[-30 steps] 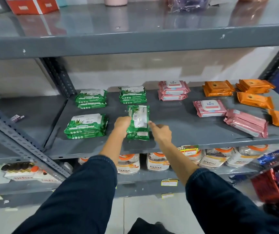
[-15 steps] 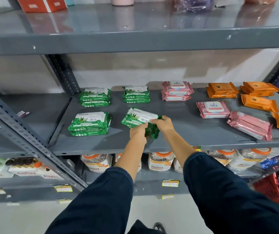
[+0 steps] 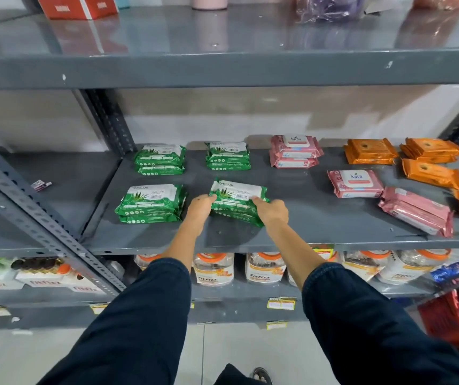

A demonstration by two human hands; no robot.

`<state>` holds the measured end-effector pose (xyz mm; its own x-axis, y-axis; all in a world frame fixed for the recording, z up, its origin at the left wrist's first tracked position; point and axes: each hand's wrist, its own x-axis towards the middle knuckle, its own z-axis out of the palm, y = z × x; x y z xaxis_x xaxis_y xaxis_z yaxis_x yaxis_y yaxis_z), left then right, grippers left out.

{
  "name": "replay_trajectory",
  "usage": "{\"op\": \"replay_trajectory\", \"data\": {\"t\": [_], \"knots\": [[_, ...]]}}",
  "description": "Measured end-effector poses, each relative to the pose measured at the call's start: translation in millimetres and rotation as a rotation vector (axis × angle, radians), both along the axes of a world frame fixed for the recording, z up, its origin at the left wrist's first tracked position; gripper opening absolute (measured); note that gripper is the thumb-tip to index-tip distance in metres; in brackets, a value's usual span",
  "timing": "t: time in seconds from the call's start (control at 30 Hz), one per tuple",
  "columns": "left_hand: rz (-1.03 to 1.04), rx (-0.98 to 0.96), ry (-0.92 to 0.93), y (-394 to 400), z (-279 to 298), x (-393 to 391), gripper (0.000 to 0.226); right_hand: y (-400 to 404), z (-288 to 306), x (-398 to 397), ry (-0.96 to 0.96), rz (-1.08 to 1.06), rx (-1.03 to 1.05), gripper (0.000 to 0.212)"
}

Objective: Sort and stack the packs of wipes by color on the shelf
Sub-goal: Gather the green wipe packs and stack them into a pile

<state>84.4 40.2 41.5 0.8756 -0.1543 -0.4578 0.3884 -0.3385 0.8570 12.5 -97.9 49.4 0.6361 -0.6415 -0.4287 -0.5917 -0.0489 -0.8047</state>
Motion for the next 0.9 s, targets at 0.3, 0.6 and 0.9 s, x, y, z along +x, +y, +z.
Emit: {"op": "replay_trajectory", "data": {"t": [0.3, 0.6, 0.9], "knots": [[0.056, -0.032, -0.142, 3.5, -18.5, -5.8, 0.055, -3.9, 9.8, 9.0, -0.049, 0.122, 0.008, 0.039], [0.134, 0.122, -0.266, 4.2, -9.6, -6.6, 0.060, 2.6, 7.7, 24.2, -0.002, 0.273, -0.054, 0.036], [0.171, 0.092, -0.267, 1.4, -12.0, -8.6, 0.061, 1.8, 5.6, 24.4, 0.026, 0.301, -0.098, 0.043]]}}
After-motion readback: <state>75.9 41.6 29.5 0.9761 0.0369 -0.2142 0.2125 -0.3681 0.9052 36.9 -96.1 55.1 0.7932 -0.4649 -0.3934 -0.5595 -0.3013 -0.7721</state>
